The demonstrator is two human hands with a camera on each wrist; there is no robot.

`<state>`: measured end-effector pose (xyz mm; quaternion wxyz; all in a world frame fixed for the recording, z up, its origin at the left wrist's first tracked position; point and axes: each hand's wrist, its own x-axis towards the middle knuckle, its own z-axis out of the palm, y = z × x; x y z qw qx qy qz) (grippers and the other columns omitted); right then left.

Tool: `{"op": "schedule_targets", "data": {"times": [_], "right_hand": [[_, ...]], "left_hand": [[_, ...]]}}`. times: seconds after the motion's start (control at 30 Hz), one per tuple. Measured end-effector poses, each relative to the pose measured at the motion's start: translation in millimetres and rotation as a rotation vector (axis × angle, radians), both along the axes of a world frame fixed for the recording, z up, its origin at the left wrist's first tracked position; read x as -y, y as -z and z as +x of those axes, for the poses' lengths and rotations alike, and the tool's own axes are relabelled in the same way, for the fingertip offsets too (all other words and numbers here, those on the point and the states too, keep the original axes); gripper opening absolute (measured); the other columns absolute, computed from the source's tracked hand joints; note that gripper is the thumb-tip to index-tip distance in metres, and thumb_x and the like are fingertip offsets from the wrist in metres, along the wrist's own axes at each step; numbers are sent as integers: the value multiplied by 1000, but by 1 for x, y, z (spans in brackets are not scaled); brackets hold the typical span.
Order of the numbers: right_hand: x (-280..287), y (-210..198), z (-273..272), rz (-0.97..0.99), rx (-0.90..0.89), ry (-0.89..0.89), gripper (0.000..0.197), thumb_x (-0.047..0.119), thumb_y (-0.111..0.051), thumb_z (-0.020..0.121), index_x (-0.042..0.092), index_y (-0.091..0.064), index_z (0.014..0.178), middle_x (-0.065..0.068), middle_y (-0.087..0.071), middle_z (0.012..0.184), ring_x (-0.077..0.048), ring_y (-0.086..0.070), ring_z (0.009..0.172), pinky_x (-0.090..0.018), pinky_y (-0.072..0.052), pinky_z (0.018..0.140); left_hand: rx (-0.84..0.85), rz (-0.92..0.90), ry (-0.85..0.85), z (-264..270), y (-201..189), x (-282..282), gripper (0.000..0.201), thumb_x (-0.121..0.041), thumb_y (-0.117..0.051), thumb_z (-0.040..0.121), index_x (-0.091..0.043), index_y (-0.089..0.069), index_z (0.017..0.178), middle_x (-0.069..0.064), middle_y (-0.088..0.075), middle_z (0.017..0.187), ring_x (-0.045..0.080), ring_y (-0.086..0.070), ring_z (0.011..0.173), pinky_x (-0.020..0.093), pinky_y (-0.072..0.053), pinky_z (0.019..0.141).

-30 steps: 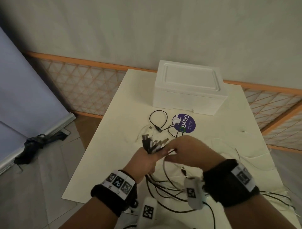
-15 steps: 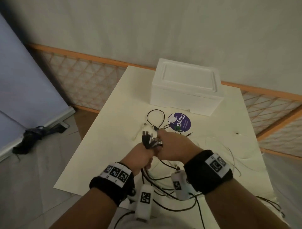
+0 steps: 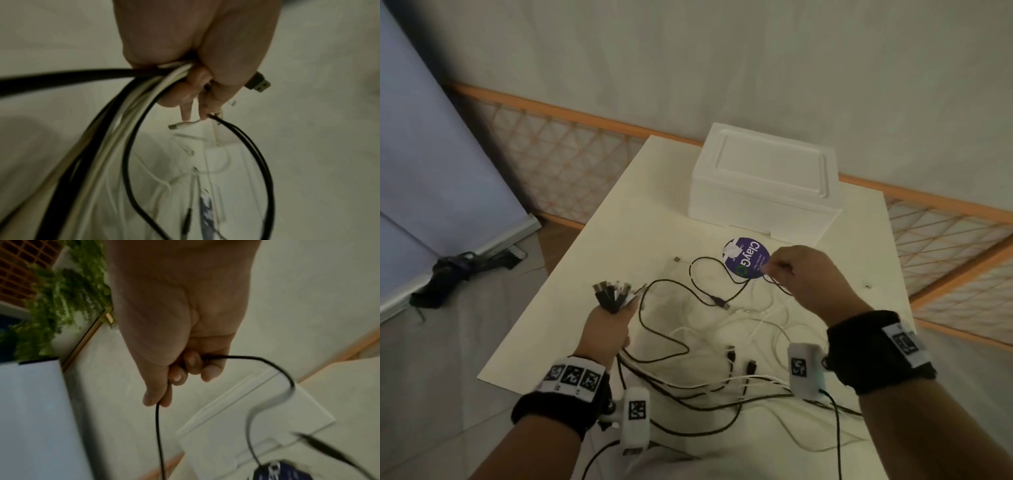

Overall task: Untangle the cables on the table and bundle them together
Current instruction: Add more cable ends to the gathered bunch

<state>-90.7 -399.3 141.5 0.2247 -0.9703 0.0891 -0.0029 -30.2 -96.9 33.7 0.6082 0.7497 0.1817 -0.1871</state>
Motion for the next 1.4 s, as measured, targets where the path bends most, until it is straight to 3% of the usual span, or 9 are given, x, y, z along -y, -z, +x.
{"op": "schedule_targets", "data": {"times": [0.27, 0.43, 0.6, 0.83, 0.93, 1.03, 1.13, 1.27, 1.4], "right_hand": [[-74, 9, 21, 28, 0, -274, 22, 29, -61, 90, 9, -69, 89, -3, -66, 87, -14, -58, 82, -18, -37, 66], [-47, -15, 19, 19, -20, -293, 19, 30, -63, 89, 15, -73, 95, 6, -69, 90, -7, -57, 85, -12, -33, 68], [12, -30, -1, -55, 102, -30, 17, 27, -63, 89, 18, -75, 96, 0, -72, 95, -17, -62, 93, -20, -35, 74], [57, -16, -48, -76, 129, 350, 35, 50, -63, 83, 19, -69, 67, 0, -63, 63, -15, -58, 63, -36, -50, 64], [79, 3, -61, -254, 2, 476, 43, 50, -58, 87, 16, -60, 60, -3, -57, 56, -19, -54, 57, -37, -51, 59], [97, 23, -77, -373, -381, 621, 21, 41, -64, 82, 20, -63, 77, -3, -64, 80, -23, -59, 77, -39, -52, 75], [95, 33, -77, -442, -441, 679, 45, 34, -75, 67, 25, -63, 109, -6, -64, 107, -29, -58, 97, -45, -48, 87], [-3, 23, -32, -55, -60, 285, 46, 39, -79, 71, 24, -64, 112, 2, -61, 118, -15, -56, 99, -27, -40, 89], [-126, 24, 2, 180, -298, -277, 74, 57, -74, 69, 23, -50, 130, 7, -51, 130, -11, -48, 117, -23, -35, 97]], "left_hand": [[194, -161, 498, -28, -53, 66, 27, -19, -58, 94, -27, -65, 70, -9, -54, 47, 12, -39, 48, 25, -35, 50], [82, -268, 236, -20, -40, 56, 20, -18, -60, 93, -17, -65, 74, -2, -42, 56, 12, -32, 46, 22, -26, 42], [-42, -417, -189, 5, -19, 9, 14, -15, -58, 94, -9, -57, 82, 1, -41, 59, 8, -32, 40, 19, -26, 37], [-72, -433, -111, 0, 2, -12, 15, -15, -56, 95, -2, -61, 91, 2, -41, 59, 7, -30, 38, 18, -24, 39], [-75, -472, -10, 1, -2, -16, 20, -17, -55, 95, 0, -66, 94, 7, -64, 74, 7, -31, 38, 18, -26, 38], [-52, -533, -11, 1, -9, -17, 13, -11, -56, 94, -3, -65, 91, 15, -71, 106, 6, -28, 36, 19, -30, 39], [-38, -596, -6, 2, -13, -14, 21, 11, -54, 87, -8, -58, 79, 24, -64, 116, 5, -43, 38, 18, -32, 39], [-29, -621, 47, -3, -23, -1, 32, 22, -45, 86, -8, -50, 77, 25, -61, 115, 5, -45, 38, 20, -32, 41], [-31, -701, 110, -7, -37, 14, 32, 14, -42, 92, -6, -59, 74, 17, -71, 94, 6, -27, 33, 19, -31, 41]]}}
